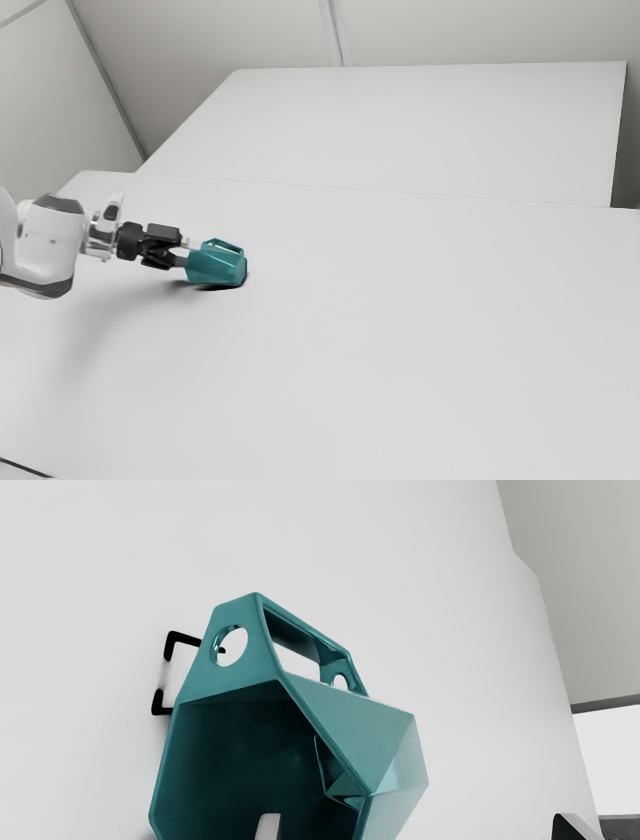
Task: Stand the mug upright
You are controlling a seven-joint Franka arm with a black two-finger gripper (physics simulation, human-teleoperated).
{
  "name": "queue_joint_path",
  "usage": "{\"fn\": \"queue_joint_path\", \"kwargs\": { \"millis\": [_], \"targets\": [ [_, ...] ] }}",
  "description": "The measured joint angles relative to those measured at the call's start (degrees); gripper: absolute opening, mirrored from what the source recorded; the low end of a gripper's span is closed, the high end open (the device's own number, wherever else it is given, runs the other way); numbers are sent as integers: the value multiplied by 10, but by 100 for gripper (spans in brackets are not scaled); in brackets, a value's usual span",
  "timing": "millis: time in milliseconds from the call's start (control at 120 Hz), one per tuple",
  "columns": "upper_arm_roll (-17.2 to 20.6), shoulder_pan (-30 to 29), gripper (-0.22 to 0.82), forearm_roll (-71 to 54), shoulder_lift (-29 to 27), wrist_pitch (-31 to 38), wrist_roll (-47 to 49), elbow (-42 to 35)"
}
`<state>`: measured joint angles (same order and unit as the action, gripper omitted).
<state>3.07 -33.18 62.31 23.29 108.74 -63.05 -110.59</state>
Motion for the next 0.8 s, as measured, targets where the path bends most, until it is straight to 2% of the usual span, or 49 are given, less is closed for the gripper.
{"fn": "queue_joint_path", "kwargs": {
  "millis": [508,575,800],
  "targets": [
    [0,22,58,1,5,2,1,2],
    [0,23,54,2,5,2,1,2],
    [0,23,26,6,4,2,2,2]
  ]
}}
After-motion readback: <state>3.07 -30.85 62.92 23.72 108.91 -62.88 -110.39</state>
